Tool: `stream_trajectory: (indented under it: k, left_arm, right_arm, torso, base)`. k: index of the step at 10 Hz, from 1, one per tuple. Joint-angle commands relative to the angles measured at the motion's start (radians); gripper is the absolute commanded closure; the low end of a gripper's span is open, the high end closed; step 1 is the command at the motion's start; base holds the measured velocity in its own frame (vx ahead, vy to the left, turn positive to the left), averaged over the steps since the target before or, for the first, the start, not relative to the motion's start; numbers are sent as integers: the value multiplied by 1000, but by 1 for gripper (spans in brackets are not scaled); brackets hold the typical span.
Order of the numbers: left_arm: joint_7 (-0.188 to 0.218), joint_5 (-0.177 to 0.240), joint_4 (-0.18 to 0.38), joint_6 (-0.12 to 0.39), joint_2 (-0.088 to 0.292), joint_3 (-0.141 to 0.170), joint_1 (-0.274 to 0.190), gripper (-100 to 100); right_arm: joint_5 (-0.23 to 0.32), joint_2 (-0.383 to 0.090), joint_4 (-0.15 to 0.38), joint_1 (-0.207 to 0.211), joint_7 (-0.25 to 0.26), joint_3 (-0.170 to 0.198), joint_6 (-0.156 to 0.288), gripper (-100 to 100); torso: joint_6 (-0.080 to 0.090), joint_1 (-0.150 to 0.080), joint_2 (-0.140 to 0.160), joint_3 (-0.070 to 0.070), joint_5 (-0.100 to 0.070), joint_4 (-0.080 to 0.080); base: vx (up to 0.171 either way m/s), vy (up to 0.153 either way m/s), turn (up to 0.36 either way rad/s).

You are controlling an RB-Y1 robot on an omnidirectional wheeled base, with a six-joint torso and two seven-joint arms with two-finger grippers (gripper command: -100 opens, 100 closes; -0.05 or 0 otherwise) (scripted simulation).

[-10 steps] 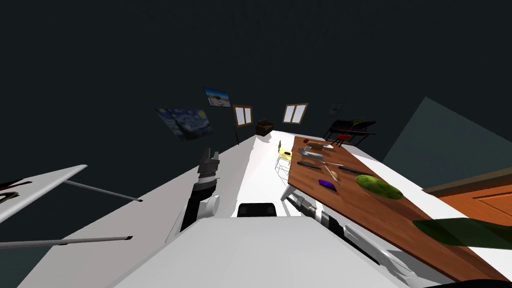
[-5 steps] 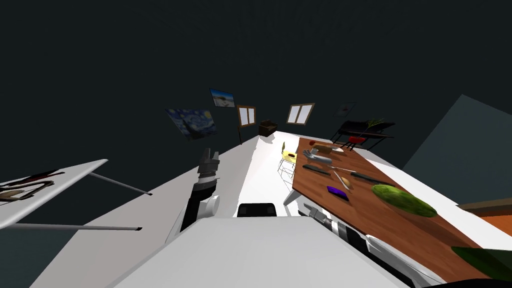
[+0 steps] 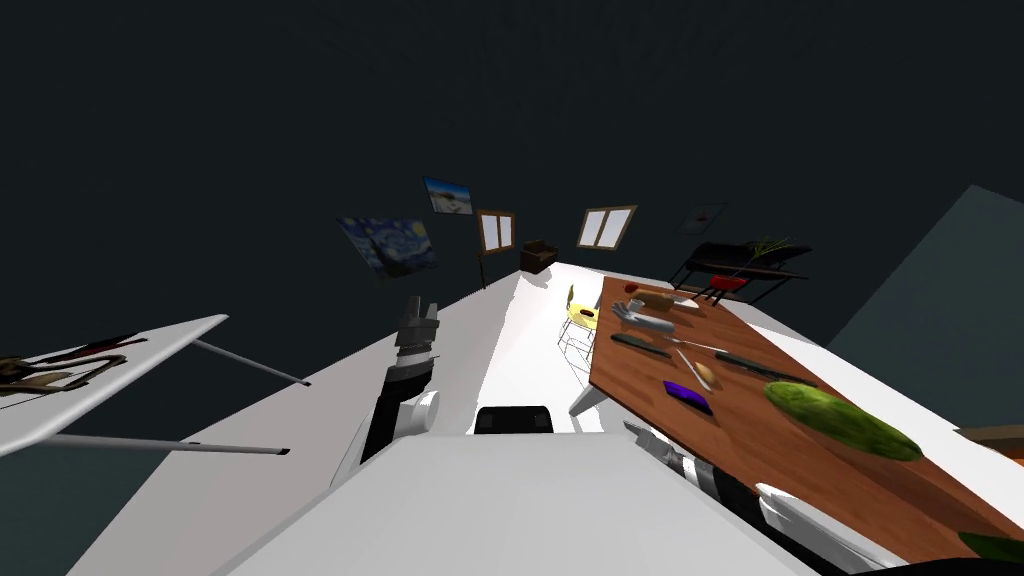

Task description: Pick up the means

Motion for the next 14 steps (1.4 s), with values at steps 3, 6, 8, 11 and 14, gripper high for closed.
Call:
stream_trajectory:
  k: [3, 6, 8, 11, 14]
  left_arm:
    - [0, 0, 0, 0, 0, 0, 0, 0]
    - [0, 0, 0, 0, 0, 0, 0, 0]
    - [0, 0, 0, 0, 0, 0, 0, 0]
    - [0, 0, 0, 0, 0, 0, 0, 0]
    - [0, 0, 0, 0, 0, 0, 0, 0]
  right_arm:
    - [38, -44, 100, -6, 25, 32, 13, -100]
    - [88, -93, 186, -12, 61, 68, 27, -100]
    - [88, -93, 191, -12, 61, 68, 27, -100]
    - [112, -112, 274, -16, 79, 85, 35, -100]
    - [136, -127, 328, -21, 97, 102, 43, -100]
  torso:
    - [0, -1, -2, -1, 0, -1]
    - [0, -2, -2, -1, -1, -1]
    - [0, -3, -3, -2, -1, -1]
    - [0, -1, 0, 0, 0, 0]
    - [0, -4, -3, -2, -1, -1]
  base:
    - [77, -16, 61]
    - [89, -38, 67]
    - [63, -31, 12]
    - [46, -20, 34]
    - [78, -56, 32]
